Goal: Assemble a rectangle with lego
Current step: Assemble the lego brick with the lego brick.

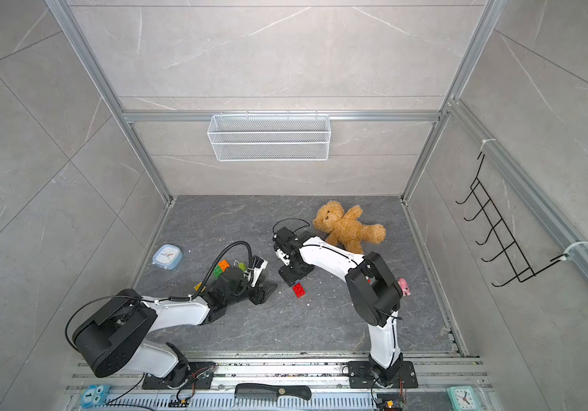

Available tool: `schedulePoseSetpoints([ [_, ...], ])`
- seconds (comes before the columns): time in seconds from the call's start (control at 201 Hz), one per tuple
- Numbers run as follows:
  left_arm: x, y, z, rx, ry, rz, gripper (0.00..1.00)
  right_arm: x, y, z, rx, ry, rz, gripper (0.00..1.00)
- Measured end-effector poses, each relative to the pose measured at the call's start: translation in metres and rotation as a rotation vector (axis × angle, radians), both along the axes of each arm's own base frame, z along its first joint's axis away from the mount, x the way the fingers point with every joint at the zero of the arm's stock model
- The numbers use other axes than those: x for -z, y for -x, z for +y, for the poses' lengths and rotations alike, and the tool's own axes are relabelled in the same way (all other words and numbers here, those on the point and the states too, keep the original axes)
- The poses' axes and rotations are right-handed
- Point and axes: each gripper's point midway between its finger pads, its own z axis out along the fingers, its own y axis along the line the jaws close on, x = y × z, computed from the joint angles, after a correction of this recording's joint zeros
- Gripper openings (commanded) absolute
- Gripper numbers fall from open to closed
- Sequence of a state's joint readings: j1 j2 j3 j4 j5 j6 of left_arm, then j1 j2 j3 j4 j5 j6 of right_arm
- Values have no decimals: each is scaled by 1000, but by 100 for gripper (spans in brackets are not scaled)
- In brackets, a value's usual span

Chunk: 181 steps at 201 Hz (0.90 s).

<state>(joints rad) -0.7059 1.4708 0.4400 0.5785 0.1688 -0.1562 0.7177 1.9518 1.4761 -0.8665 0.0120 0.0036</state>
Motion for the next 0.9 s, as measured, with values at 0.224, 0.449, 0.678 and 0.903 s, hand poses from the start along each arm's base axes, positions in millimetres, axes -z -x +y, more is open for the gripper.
schedulePoseSetpoints([
  [0.224,2,0,0,2,-2,4,65,1,0,-1,1,9,10,30],
  [0.449,2,1,-1,8,0,7,65,-1,-4,-4,13,7,8,28],
  [0.678,2,2,-2,16,4,10,65,3,-4,-5,15,14,17,27],
  [0.903,3,3,-2,16,2,13,65,4,-4,-6,16,19,23,27],
])
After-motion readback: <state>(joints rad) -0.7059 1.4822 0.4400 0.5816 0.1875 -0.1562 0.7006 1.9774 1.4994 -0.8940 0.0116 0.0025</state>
